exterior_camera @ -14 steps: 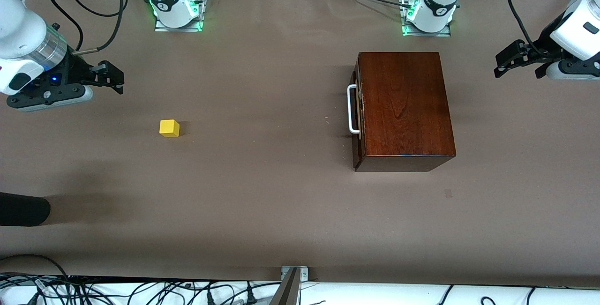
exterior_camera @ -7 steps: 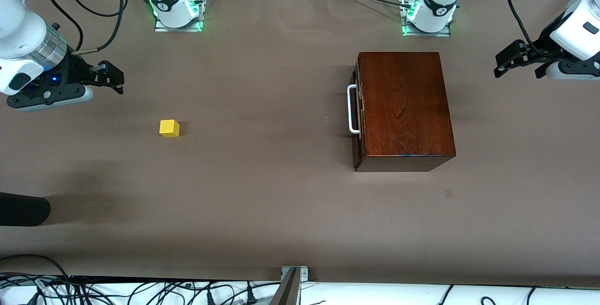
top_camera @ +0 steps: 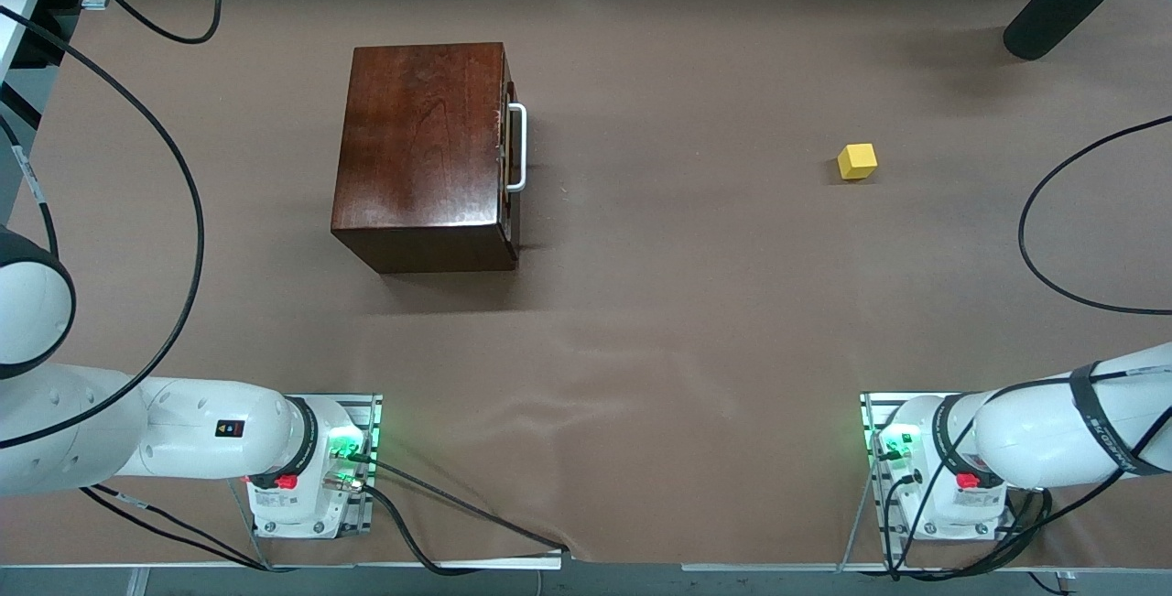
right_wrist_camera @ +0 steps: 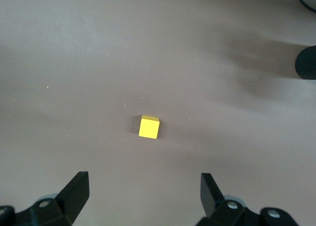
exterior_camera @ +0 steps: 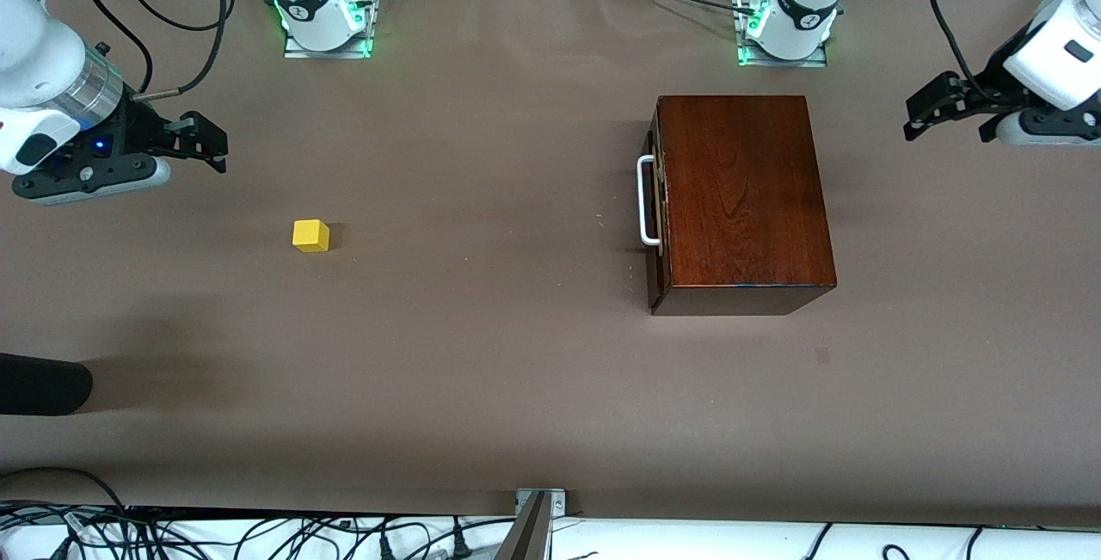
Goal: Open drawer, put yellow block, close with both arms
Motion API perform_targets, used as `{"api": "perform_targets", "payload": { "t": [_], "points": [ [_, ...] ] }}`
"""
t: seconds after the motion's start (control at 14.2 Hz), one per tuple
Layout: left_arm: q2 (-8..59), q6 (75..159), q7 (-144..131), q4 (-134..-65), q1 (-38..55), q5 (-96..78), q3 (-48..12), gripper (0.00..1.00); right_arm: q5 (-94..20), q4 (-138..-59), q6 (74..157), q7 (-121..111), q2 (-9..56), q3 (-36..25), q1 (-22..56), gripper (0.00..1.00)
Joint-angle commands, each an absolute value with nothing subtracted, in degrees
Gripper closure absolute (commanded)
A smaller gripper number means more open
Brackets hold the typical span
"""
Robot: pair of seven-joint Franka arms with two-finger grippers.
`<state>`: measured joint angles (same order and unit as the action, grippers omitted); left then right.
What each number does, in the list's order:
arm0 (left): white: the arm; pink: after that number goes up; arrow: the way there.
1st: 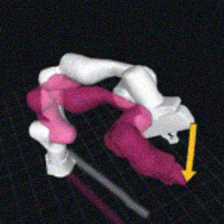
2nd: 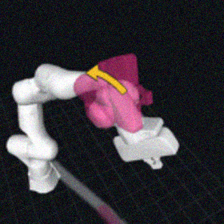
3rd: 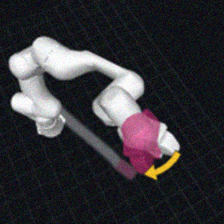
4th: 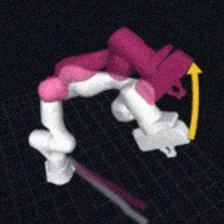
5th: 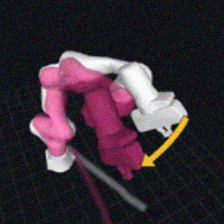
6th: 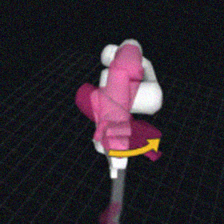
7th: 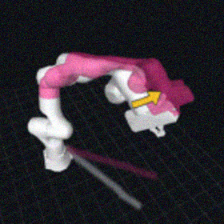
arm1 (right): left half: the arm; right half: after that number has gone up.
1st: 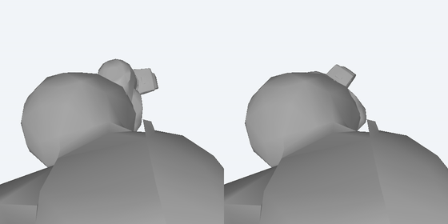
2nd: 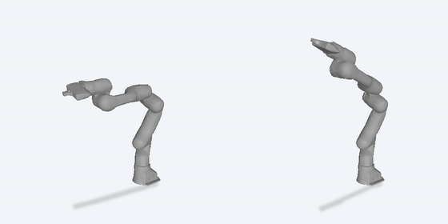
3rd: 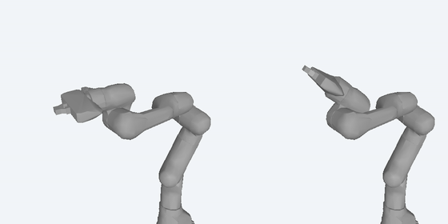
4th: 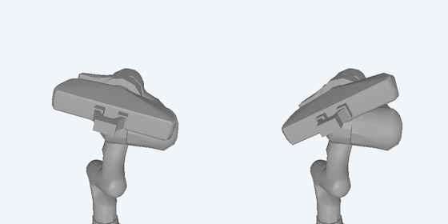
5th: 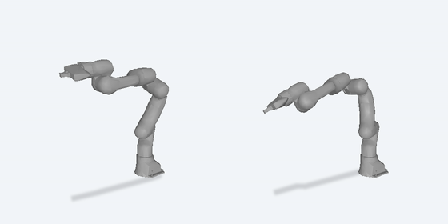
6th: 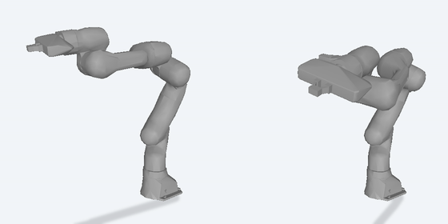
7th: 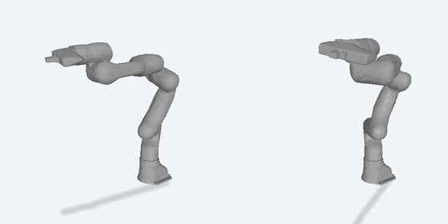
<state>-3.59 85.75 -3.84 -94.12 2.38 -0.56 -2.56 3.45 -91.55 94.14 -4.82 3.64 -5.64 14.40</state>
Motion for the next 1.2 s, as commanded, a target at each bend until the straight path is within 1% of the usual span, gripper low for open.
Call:
{"api": "perform_targets", "payload": {
  "t": [0.0,0.21,0.35,0.63,0.91,1.13],
  "points": [
    [-0.63,78.96,-4.3,-93.25,2.81,-0.88,-8.32,0.0,3.08,-90.35,93.08,-4.48,4.04,-5.45,13.97,0.0],
    [1.83,78.22,-5.79,-92.99,2.9,-1.49,-14.13,0.0,3.08,-90.44,93.08,-4.48,4.04,-5.45,13.97,0.0],
    [4.2,79.8,-11.74,-91.07,2.9,-1.67,-17.56,0.0,3.08,-90.35,93.08,-4.48,4.04,-5.45,13.97,0.0],
    [11.85,84.8,-27.91,-87.37,3.51,-1.15,-26.17,0.0,3.08,-90.35,93.08,-4.48,4.04,-5.45,13.97,0.0],
    [17.3,92.7,-39.09,-87.1,8.96,-0.53,-26.72,0.0,3.08,-90.35,93.08,-4.48,4.04,-5.45,13.97,0.0],
    [21.43,95.0,-40.96,-87.36,11.5,2.19,-26.81,0.0,3.08,-90.35,93.16,-4.48,4.04,-5.45,14.06,0.0]
  ]
}}
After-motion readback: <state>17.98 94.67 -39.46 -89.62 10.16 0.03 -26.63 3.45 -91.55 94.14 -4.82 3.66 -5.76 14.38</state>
